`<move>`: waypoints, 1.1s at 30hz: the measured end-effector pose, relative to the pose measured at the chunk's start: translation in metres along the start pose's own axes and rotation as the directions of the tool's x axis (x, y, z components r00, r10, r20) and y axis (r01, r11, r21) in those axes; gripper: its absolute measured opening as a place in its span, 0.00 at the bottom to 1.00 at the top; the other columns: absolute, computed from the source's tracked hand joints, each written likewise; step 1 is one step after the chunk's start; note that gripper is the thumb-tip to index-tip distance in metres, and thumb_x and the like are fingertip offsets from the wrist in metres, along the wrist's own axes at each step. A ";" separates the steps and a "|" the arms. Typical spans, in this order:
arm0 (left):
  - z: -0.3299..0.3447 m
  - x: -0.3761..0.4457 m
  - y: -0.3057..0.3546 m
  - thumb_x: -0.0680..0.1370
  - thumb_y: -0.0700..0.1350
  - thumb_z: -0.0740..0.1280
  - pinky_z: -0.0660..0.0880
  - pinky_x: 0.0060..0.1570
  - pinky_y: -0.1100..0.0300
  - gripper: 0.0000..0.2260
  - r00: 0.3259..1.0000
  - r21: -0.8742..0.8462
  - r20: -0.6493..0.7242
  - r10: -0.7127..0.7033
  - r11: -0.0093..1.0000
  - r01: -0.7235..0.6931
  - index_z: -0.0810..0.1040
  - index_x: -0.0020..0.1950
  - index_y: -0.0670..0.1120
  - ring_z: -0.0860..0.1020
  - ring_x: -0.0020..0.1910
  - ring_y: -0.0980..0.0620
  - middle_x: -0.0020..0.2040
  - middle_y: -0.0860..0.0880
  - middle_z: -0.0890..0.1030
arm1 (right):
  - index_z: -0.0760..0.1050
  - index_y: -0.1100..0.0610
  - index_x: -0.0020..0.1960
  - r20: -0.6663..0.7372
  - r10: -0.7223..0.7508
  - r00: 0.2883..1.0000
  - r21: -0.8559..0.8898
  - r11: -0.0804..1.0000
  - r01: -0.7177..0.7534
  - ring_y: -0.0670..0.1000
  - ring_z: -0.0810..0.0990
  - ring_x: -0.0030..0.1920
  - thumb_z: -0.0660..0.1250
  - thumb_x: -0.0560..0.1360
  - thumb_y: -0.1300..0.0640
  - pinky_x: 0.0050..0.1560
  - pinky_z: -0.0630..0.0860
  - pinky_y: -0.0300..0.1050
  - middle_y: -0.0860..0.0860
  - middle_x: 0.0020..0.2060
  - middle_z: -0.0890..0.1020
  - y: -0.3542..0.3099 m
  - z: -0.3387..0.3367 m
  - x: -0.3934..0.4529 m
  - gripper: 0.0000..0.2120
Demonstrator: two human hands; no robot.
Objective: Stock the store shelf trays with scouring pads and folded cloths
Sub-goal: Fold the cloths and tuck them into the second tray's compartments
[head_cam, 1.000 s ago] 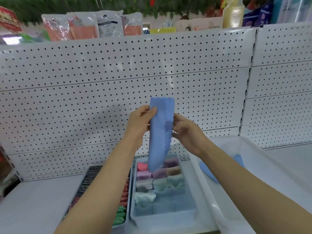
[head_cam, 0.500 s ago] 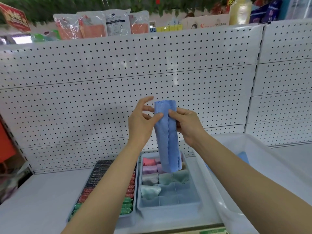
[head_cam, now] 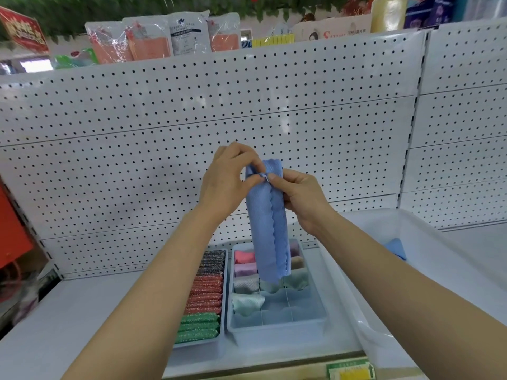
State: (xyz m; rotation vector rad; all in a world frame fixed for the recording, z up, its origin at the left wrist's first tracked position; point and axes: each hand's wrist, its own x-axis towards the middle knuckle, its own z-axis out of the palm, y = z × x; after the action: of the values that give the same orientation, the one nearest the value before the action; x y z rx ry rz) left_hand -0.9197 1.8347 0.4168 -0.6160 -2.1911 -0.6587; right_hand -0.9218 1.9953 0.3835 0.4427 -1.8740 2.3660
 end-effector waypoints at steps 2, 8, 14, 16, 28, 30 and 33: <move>-0.002 0.002 0.000 0.71 0.44 0.75 0.72 0.55 0.58 0.06 0.997 -0.113 0.062 -0.048 0.992 0.055 0.79 0.43 0.52 0.73 0.56 0.56 0.51 0.58 0.77 | 0.82 0.61 0.51 -0.021 -0.015 1.000 -0.036 0.999 0.014 0.55 0.80 0.43 0.68 0.76 0.57 0.47 0.78 0.50 0.62 0.47 0.83 0.001 0.000 0.002 0.08; -0.008 0.013 0.004 0.71 0.46 0.75 0.77 0.48 0.60 0.05 0.961 -0.191 0.226 -0.161 0.960 0.206 0.79 0.41 0.50 0.79 0.47 0.59 0.46 0.55 0.82 | 0.83 0.60 0.49 0.012 -0.020 1.000 -0.129 0.991 0.021 0.53 0.77 0.41 0.68 0.77 0.53 0.43 0.74 0.49 0.63 0.44 0.82 0.004 0.001 0.004 0.11; -0.003 0.014 0.000 0.69 0.44 0.77 0.71 0.41 0.70 0.07 0.967 -0.178 0.189 -0.171 0.963 0.205 0.79 0.39 0.50 0.77 0.39 0.62 0.40 0.55 0.82 | 0.81 0.63 0.55 0.148 0.099 0.984 0.016 0.995 -0.102 0.55 0.77 0.45 0.64 0.76 0.61 0.48 0.72 0.48 0.59 0.47 0.82 0.008 -0.006 0.007 0.11; -0.003 0.013 -0.001 0.68 0.44 0.77 0.70 0.39 0.71 0.08 0.967 -0.160 0.198 -0.163 0.968 0.195 0.79 0.39 0.51 0.75 0.37 0.63 0.39 0.56 0.82 | 0.79 0.64 0.57 0.221 0.151 0.963 0.073 0.983 -0.171 0.56 0.77 0.46 0.63 0.76 0.58 0.49 0.71 0.49 0.59 0.47 0.81 0.008 -0.009 0.006 0.14; -0.022 0.006 0.022 0.67 0.40 0.77 0.74 0.43 0.68 0.10 0.990 -0.306 0.117 -0.075 0.946 0.108 0.80 0.45 0.47 0.77 0.41 0.58 0.42 0.54 0.82 | 0.81 0.66 0.49 0.151 0.273 0.950 -0.257 0.939 -0.229 0.60 0.83 0.49 0.73 0.68 0.68 0.55 0.79 0.57 0.59 0.46 0.85 0.039 -0.016 0.008 0.09; -0.025 -0.004 0.029 0.68 0.39 0.78 0.75 0.43 0.65 0.10 0.992 -0.336 0.113 -0.051 0.938 0.086 0.80 0.45 0.47 0.77 0.41 0.58 0.42 0.54 0.82 | 0.82 0.62 0.45 0.122 0.266 0.956 -0.248 0.941 -0.230 0.58 0.83 0.44 0.73 0.69 0.68 0.52 0.80 0.55 0.57 0.42 0.85 0.040 -0.018 0.010 0.06; -0.016 -0.032 0.036 0.68 0.39 0.77 0.77 0.43 0.61 0.09 0.990 -0.337 0.139 0.021 0.941 0.027 0.80 0.43 0.49 0.78 0.39 0.59 0.39 0.56 0.81 | 0.82 0.57 0.41 0.062 0.241 0.968 -0.228 0.948 -0.221 0.55 0.79 0.38 0.66 0.73 0.71 0.40 0.78 0.47 0.54 0.35 0.83 0.037 -0.020 0.016 0.11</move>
State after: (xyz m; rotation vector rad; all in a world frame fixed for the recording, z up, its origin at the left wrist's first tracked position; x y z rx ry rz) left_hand -0.8704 1.8442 0.4109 -0.8581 -2.2250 -1.0346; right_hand -0.9493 2.0043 0.3494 0.3282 -2.3150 2.2668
